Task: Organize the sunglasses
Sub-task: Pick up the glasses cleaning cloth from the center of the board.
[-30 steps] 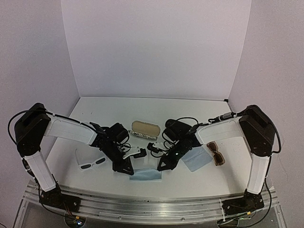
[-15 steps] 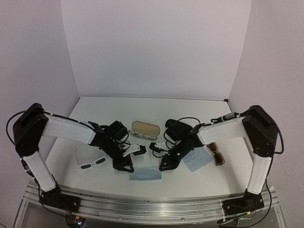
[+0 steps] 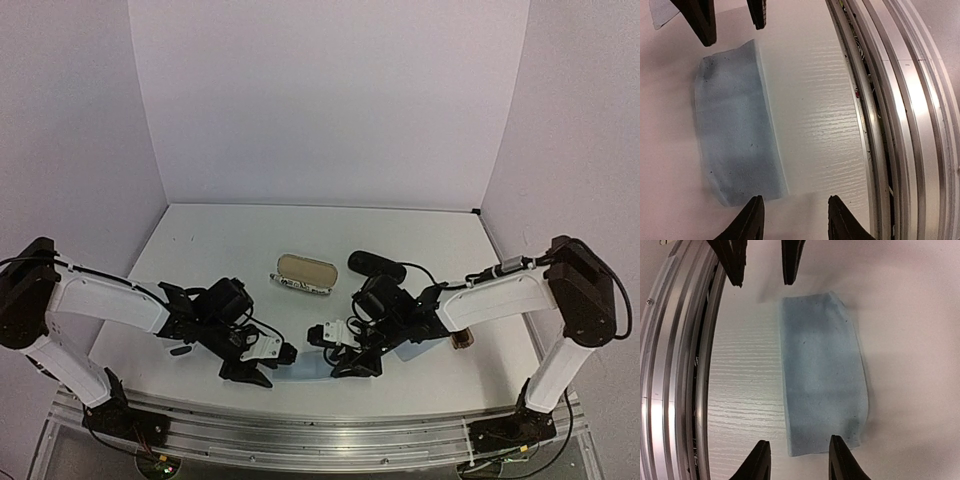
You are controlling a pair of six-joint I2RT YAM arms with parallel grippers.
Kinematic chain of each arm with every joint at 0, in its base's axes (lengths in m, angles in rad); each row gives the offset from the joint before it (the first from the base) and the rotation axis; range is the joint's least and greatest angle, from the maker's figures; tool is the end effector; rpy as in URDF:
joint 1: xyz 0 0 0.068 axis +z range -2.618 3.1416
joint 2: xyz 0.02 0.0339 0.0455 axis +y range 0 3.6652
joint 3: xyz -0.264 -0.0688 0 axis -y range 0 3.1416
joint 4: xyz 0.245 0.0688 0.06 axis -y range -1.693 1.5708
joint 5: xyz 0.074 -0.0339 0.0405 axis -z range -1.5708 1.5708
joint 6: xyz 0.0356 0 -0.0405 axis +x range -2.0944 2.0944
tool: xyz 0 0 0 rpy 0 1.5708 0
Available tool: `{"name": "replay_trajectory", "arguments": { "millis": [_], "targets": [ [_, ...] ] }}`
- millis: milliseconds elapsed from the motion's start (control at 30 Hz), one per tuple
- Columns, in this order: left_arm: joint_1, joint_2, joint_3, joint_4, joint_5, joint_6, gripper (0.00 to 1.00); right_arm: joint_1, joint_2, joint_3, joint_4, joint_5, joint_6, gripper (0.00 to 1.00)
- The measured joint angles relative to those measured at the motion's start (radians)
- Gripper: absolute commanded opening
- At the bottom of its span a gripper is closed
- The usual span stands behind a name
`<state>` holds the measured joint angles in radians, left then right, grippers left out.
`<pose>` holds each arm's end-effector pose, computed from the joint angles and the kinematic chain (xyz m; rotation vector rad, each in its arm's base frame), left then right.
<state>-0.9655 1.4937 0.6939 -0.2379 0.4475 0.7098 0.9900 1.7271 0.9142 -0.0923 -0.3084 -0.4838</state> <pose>0.1395 -0.2286 0.1514 2.0333 1.6145 -0.6751 0.1774 0.2900 0.1527 -1.7858 1.7674 0.5947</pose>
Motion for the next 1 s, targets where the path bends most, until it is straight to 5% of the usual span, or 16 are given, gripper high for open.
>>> {"name": "replay_trajectory", "arguments": {
  "millis": [500, 1000],
  "targets": [
    [-0.04, 0.1, -0.003, 0.084, -0.069, 0.028, 0.33, 0.033, 0.09, 0.0, -0.005, 0.041, -0.067, 0.23],
    [-0.04, 0.128, -0.003, 0.132, -0.138, 0.045, 0.04, 0.038, 0.091, 0.005, -0.013, 0.073, -0.068, 0.0]
  ]
}}
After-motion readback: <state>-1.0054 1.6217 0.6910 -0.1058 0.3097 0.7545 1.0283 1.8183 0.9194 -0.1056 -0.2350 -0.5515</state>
